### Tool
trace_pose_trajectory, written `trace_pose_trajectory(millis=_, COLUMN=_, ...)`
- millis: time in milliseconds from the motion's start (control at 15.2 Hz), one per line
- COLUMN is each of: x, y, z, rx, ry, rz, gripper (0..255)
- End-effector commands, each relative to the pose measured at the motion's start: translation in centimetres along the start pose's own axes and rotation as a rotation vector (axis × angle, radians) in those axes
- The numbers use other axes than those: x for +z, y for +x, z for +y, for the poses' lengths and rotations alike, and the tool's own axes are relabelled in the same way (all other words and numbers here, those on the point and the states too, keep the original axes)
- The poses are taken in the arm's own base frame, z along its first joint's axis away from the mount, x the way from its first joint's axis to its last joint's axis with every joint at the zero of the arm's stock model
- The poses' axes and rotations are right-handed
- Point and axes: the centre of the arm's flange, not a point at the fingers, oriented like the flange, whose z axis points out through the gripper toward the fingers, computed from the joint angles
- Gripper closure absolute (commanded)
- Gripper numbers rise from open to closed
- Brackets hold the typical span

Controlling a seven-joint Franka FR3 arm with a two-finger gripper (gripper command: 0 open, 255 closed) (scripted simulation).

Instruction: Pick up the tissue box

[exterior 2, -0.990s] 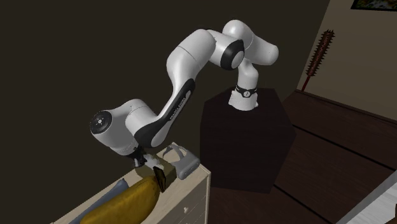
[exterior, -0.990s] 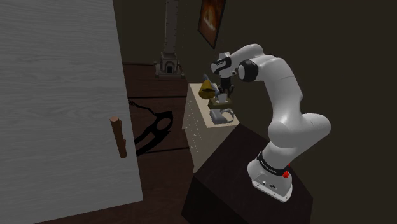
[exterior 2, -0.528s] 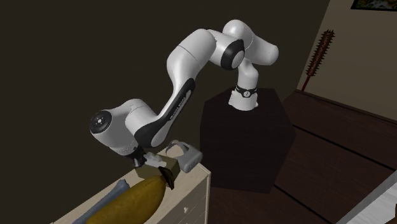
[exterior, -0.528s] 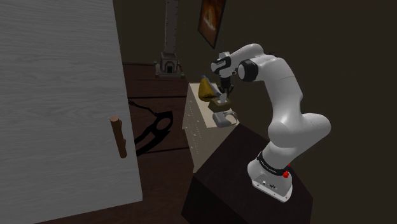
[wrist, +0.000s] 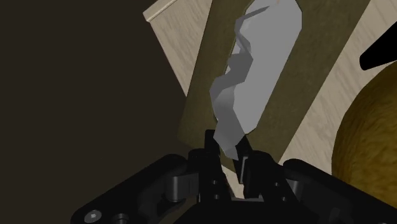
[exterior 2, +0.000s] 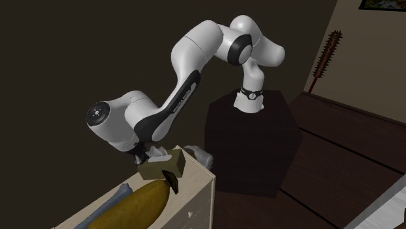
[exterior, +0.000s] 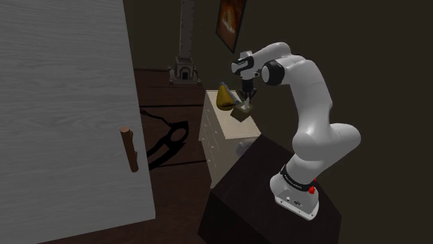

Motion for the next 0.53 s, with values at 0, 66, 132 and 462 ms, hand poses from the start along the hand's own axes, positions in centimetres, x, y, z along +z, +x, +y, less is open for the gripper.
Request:
trace_pose_trajectory(millis=0, x=-0.9, y=-0.2, z=0.4, rx=0.0, ry=0.0, rz=0.0, gripper=255)
trace_pose_trajectory(millis=66, x=-1.4, y=-0.3, z=0.6, rx=0.0, ry=0.0, rz=0.0, gripper=255)
trace_pose_trajectory(millis=132, x=-1.9, y=-0.3, z=0.8, rx=0.0, ry=0.0, rz=0.0, gripper=255)
trace_pose_trajectory(millis=462, x=-3.4, y=-0.6, z=1.4, rx=0.0, ry=0.0, rz=0.0, gripper=255)
